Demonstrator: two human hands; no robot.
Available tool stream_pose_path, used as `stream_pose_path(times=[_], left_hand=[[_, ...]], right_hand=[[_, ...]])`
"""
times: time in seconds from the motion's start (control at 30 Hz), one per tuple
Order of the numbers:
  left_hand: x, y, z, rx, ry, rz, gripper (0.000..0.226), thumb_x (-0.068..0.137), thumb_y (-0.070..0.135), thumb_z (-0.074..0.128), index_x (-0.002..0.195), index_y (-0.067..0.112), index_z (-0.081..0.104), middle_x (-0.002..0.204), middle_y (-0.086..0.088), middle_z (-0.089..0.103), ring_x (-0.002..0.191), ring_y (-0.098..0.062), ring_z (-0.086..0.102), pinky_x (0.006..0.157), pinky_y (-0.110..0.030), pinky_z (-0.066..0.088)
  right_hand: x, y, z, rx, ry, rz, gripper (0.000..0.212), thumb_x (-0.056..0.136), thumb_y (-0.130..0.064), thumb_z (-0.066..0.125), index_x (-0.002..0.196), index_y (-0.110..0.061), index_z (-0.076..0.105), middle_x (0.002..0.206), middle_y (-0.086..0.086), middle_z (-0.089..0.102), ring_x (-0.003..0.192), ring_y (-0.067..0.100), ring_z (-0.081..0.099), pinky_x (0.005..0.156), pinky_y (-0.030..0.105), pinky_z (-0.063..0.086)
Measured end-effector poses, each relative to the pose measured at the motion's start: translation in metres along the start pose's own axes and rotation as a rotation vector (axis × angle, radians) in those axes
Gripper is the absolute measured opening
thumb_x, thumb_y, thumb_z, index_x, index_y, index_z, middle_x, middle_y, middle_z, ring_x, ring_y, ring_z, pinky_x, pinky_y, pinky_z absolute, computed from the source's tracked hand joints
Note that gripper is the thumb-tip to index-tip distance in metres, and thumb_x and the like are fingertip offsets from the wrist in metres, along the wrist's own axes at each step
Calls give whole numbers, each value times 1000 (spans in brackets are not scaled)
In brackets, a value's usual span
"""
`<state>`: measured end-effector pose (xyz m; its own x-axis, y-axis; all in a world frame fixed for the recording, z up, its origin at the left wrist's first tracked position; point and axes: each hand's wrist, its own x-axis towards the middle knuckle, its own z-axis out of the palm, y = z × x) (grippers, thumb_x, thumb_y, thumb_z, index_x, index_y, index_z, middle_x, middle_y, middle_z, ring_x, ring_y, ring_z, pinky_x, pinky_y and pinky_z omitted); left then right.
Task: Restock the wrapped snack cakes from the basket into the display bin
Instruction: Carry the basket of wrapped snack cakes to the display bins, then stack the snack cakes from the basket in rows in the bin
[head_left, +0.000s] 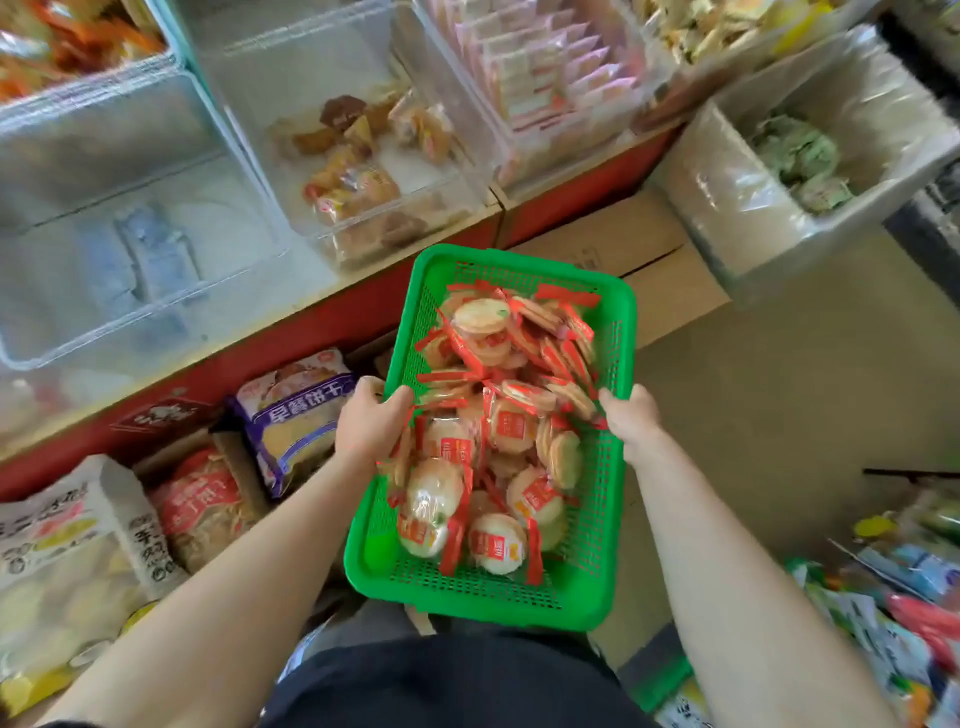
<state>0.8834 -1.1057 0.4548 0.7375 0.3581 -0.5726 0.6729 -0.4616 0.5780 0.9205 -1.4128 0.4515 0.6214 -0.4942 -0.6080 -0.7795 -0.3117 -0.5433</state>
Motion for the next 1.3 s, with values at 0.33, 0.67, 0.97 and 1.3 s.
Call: stream_pose_path(times=[0.33,0.67,0.97,1.3], left_hand=[[7,47,44,299,306,94,85,85,46,61,151,9,22,156,-16,26,144,-31,23,116,-49,22],[15,56,81,-501,-187,-321,28,88,-3,54,110,13,48,117,-21,61,90,-38,68,63,-48,60],[29,59,77,-825,-324,-523,15,94,-1,46,107,5,51,125,-19,53,115,-34,56,93,-44,48],[43,46,54,-303,-324,-347,41,89,19,57,128,6,54,122,-15,60,100,-31,65,83,-40,57]], right_hand=[[43,11,-19,625,185,506,53,99,-16,46,149,-17,28,146,10,43,124,33,51,97,46,46],[49,4,18,831,-96,565,22,98,-8,46,119,-5,53,136,19,49,123,38,50,101,50,46],[48,15,17,897,-277,654,47,103,-13,42,149,-6,32,149,19,39,131,36,46,107,51,41],[1,-2,21,631,-301,554,50,105,-16,37,151,-4,24,147,24,41,130,38,48,106,46,43]])
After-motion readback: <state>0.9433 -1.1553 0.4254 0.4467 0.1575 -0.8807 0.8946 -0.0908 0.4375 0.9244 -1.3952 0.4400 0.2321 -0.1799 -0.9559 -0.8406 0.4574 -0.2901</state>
